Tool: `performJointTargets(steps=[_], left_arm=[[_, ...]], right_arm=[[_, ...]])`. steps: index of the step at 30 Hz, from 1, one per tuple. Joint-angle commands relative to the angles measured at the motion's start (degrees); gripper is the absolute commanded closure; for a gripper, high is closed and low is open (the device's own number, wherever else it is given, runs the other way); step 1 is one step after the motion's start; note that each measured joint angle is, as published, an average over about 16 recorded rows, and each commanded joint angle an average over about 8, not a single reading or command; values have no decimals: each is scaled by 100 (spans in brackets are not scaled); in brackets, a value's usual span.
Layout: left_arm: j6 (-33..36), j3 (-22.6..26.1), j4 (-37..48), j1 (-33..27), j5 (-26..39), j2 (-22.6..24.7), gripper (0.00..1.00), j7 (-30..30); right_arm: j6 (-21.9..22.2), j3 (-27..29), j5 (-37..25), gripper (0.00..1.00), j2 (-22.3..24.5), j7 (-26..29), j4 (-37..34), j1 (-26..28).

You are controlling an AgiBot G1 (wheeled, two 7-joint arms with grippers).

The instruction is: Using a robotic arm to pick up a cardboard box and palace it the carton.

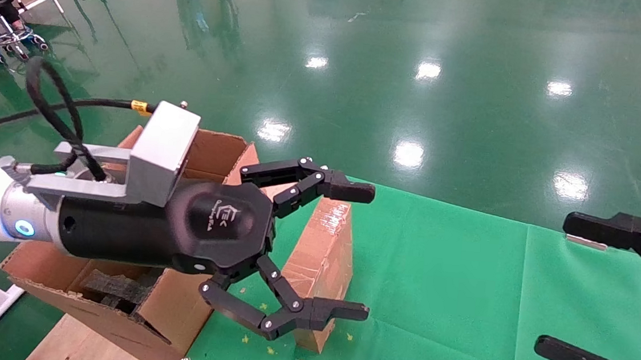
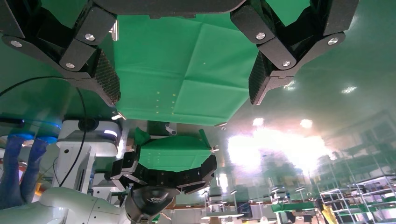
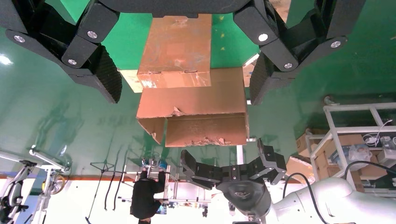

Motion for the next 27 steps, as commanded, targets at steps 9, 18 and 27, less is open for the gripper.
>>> performJointTargets(steps=[9,18,27], left_arm=[[-96,32,-25,-160,232,-190,0,-191],[-21,512,-335,-1123,1306,-491,0,-1361],[420,1350,-390,-2375,2459,-317,0,-2705]], right_arm=[[0,0,0,100,0,0,0,0],[0,0,0,100,0,0,0,0],[0,0,0,100,0,0,-1,0]])
